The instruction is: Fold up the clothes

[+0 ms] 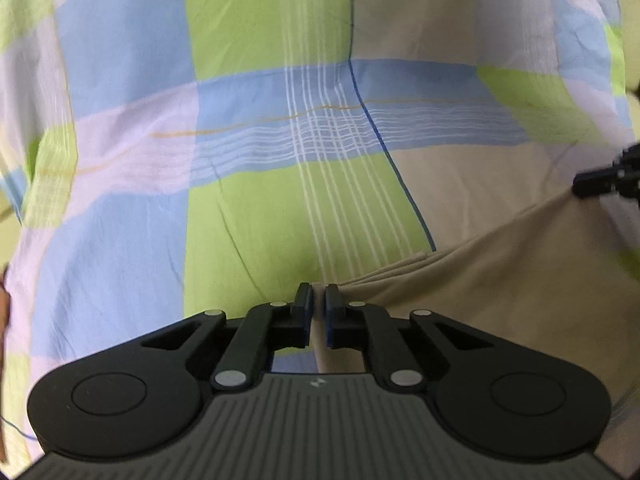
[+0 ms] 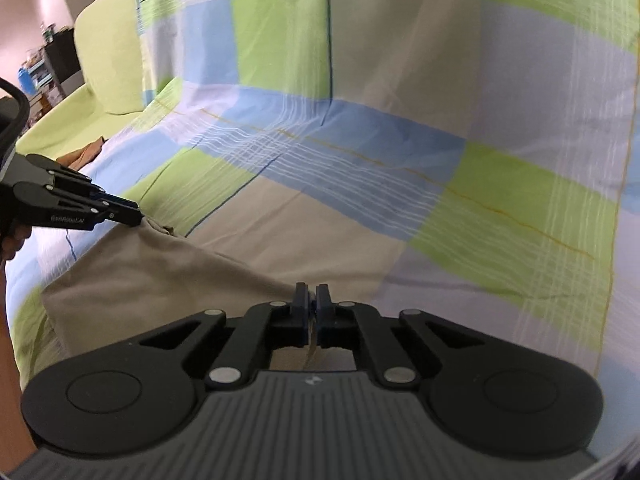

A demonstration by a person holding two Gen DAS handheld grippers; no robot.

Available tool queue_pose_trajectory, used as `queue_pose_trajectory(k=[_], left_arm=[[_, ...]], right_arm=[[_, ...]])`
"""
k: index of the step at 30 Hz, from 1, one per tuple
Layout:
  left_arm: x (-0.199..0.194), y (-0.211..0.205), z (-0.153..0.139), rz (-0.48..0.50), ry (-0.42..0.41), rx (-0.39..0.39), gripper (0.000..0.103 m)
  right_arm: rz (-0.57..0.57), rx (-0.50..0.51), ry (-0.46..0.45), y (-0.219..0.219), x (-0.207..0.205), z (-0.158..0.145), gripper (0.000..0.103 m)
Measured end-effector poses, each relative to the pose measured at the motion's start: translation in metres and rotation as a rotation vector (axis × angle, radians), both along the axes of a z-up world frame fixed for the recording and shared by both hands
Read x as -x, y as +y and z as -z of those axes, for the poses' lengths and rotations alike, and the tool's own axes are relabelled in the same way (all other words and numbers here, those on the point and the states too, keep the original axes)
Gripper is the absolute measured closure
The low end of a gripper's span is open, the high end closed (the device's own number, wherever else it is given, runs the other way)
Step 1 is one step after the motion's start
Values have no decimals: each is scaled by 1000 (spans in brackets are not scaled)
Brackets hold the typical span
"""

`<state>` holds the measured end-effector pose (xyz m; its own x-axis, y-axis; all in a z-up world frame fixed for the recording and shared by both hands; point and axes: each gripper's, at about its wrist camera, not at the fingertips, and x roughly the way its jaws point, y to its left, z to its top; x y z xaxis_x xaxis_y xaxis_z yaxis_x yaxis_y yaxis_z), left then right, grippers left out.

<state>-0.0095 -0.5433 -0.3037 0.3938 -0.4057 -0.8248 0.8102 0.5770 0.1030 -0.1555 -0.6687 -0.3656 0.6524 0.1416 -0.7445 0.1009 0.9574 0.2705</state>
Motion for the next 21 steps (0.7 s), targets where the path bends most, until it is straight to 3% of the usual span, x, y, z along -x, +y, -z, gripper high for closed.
queue_pose_trajectory(k=[4,7,8,9,10,11,12,15,21], left_arm=[[2,-2,4,2,-31,-10,96],[-4,-10,2,-46,7,-73,83],[-7,-15,-5,-69,28,-100,81],[-8,-17,-8,-80,36,-115,81],[-9,-19,-12,-103,39,-141,80],[-11,-22,-18,-134,42,-177,79],[-13,-24,-25,-180,43,-216,79],[-15,-24,-34,-237,57,-236,76],[-11,-20,-40,-283,77,-245,70]], right_arm=[[29,13,6,2,-4,8,102],[51,42,52,7,-10,11,101],[65,57,60,7,-11,9,94],[79,71,69,8,-12,7,76],[92,85,76,9,-13,5,68],[105,94,74,9,-13,2,66],[145,113,63,8,-9,-8,66],[178,84,48,10,0,-22,66],[137,53,16,24,13,-39,68]])
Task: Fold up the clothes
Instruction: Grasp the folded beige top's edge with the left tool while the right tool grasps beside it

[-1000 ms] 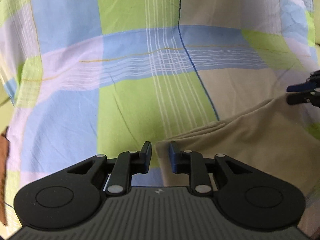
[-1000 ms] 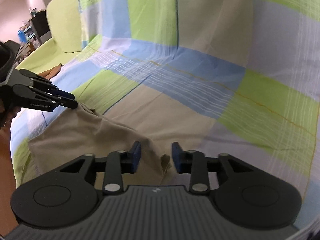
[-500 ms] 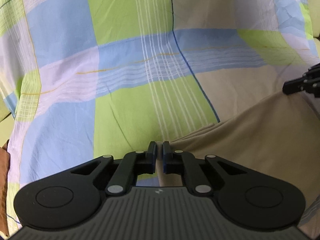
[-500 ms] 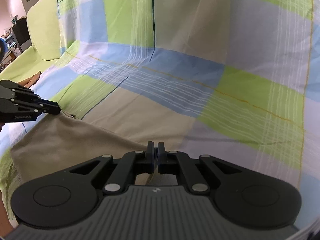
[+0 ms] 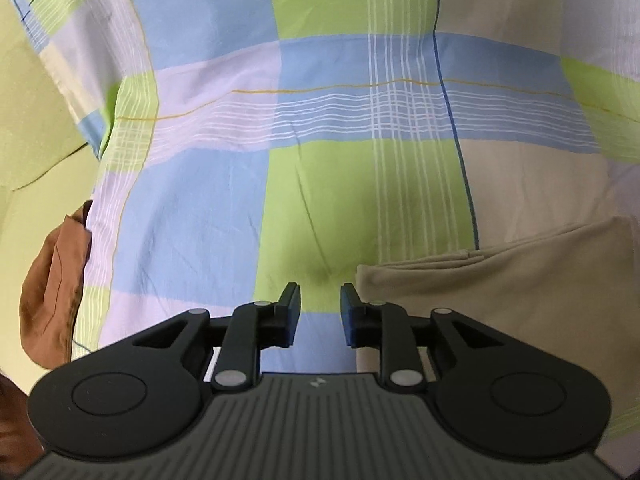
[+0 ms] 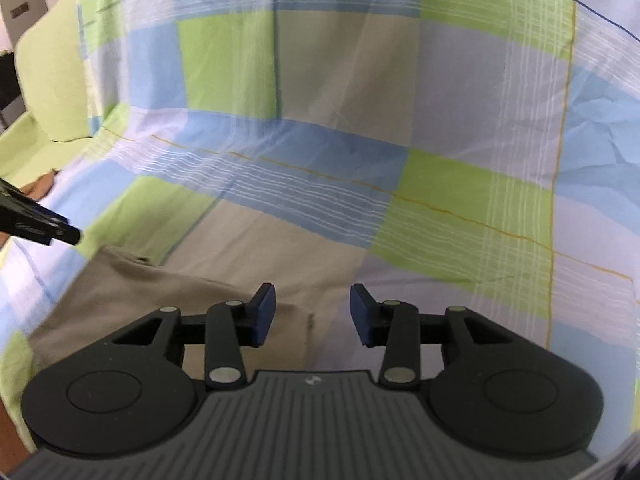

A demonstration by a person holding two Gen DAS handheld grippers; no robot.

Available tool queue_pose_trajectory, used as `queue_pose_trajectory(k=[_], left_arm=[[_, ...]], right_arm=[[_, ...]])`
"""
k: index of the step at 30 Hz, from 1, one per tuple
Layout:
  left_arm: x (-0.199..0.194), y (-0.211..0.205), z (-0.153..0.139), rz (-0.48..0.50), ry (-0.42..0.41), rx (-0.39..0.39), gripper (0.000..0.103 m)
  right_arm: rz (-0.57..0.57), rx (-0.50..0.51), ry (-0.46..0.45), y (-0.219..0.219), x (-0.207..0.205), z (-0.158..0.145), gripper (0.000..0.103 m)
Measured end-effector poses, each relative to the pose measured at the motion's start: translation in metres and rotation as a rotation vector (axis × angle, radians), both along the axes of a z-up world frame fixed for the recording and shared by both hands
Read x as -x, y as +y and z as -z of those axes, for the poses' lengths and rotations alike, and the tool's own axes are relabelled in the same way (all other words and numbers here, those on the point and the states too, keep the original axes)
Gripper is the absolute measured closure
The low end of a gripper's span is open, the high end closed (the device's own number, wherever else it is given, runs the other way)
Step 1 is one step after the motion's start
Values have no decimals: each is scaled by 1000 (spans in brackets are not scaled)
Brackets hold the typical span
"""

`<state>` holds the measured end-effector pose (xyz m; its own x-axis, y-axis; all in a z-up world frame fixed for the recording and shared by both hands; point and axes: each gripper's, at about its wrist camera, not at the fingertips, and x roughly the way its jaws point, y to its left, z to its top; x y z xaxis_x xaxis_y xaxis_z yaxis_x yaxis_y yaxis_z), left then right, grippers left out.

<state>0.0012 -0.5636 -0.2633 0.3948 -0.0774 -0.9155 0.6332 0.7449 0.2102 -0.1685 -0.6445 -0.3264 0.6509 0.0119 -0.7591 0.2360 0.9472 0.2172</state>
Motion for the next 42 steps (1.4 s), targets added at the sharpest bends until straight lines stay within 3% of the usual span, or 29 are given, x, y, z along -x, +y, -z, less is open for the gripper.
queue_pose_trajectory(k=[1,3,5,9,13,15,17,20,21,24,27,31,33,35,36,39,42], left_arm=[[2,0,-1,1,-2,-2,66],[8,2,-1,4,-7,-6,65],[11,3,-2,4,-8,-1,65],[24,4,-3,63,53,107,66],[26,-7,32,120,147,141,64],[16,-6,43,103,132,176,63],[6,0,41,86,90,245,63],[-5,14,23,38,-52,272,63],[-6,18,21,28,-65,277,63],[2,42,5,27,-15,349,63],[50,70,-5,141,56,410,63],[94,81,19,246,106,365,63],[100,80,49,256,110,312,62],[91,81,62,227,133,339,62],[87,81,61,220,142,356,62],[84,86,46,238,129,340,61],[74,103,26,225,107,273,51]], right_arm=[[-25,-4,-11,2,1,-2,73],[-79,-1,-27,8,1,-3,95],[-138,12,-38,17,0,-3,99],[-247,-12,-48,35,-15,5,99],[-291,9,-13,46,-46,32,99],[-276,30,2,45,-57,42,103],[-180,60,-4,32,-61,42,96],[-72,39,-11,13,-47,31,94],[-61,33,-15,10,-39,25,93],[-98,0,-24,21,-4,10,92],[-170,-45,-27,48,36,2,91],[-199,-31,50,76,67,21,90],[-184,-30,93,81,73,34,90],[-191,-6,97,87,75,30,87],[-196,18,99,91,75,24,80],[-249,139,66,116,79,6,71],[-428,276,-19,172,76,-6,66]])
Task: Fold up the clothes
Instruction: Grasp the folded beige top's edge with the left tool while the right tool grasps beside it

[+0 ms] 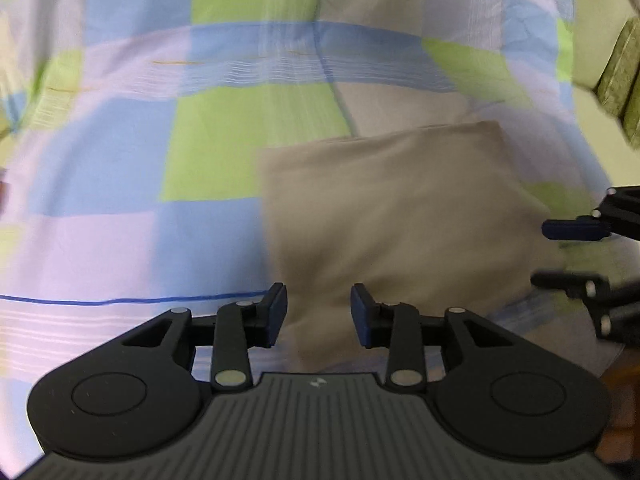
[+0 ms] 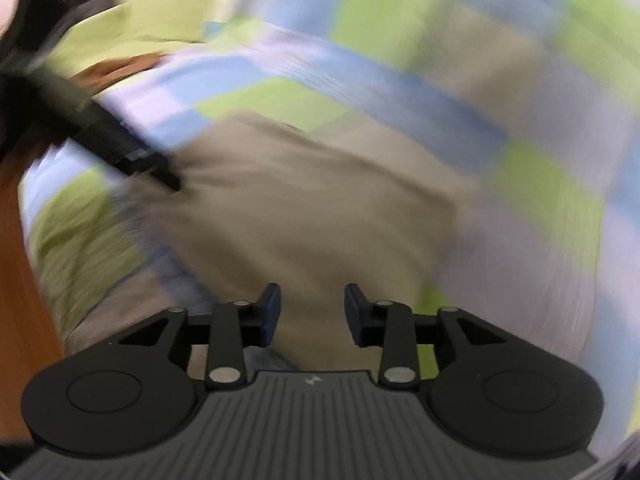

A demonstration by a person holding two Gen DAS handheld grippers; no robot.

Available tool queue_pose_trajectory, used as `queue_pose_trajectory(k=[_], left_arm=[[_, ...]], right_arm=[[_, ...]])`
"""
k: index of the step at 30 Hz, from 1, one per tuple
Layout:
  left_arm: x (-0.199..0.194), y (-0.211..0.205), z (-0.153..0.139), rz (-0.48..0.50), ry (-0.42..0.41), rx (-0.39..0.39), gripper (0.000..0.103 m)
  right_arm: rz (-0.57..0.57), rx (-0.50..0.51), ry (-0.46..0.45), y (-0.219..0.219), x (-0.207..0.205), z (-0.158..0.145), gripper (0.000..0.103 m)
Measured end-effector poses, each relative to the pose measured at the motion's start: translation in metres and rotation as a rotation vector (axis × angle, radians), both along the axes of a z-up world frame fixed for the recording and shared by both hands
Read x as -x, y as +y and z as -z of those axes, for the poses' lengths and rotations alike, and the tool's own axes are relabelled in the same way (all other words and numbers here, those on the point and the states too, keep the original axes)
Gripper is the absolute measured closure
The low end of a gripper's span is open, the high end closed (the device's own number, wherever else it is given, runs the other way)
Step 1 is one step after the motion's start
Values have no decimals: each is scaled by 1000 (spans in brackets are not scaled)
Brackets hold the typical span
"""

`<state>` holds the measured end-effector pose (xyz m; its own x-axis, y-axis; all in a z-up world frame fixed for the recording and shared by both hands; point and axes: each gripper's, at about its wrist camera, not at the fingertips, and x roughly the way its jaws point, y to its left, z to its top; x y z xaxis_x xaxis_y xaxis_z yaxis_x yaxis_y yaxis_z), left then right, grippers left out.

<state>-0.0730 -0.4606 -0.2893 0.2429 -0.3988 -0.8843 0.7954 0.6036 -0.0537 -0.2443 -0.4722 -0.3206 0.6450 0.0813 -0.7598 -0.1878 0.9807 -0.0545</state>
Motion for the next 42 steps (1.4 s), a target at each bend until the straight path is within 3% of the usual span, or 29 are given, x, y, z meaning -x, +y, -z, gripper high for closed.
queue_pose_trajectory(k=[4,6,8,10,11,12,21,22,24,25,26,28,29,30,32,34,37,38,42], left_arm=[[-30,26,-3,-111,107,-51,48],[-44,30,2,-149,165,-74,48],[-54,31,5,-186,233,-55,42],[-63,31,9,-234,330,-10,37],[-66,32,11,-255,374,16,35],[-69,32,12,-277,418,43,35],[-86,11,46,-424,834,313,37],[-87,9,48,-428,853,326,41],[-91,3,53,-421,870,348,65],[-91,-1,56,-406,857,343,90],[-91,-7,57,-372,811,309,91],[-94,-9,59,-345,777,277,91],[-93,-10,60,-331,760,242,91],[-92,-10,61,-327,755,228,90],[-92,-11,62,-334,759,217,88],[-93,-14,62,-341,754,196,85],[-93,-17,61,-344,743,165,81],[-92,-18,60,-344,739,156,81],[-95,-25,62,-333,727,123,81]], right_arm=[[-179,126,-76,63,-17,5,65],[-275,241,-104,103,-36,23,65],[-306,282,-108,116,-43,31,65],[-330,391,-128,133,-50,48,70],[-323,387,-127,133,-52,48,84],[-292,368,-126,130,-54,45,91],[-132,316,-254,112,-37,-3,93],[-122,309,-259,111,-37,-5,93],[-106,293,-261,107,-35,-8,93],[-98,284,-259,105,-34,-9,93],[-90,272,-255,103,-33,-10,92],[-79,230,-223,99,-34,-10,74],[-52,171,-170,90,-36,-10,64],[19,90,-130,73,-33,-13,60],[135,-28,-71,44,-27,-15,56],[385,-197,24,-21,-16,-9,55],[570,-347,74,-84,-7,4,54],[659,-497,102,-124,2,18,54],[667,-809,188,-170,12,53,52]])
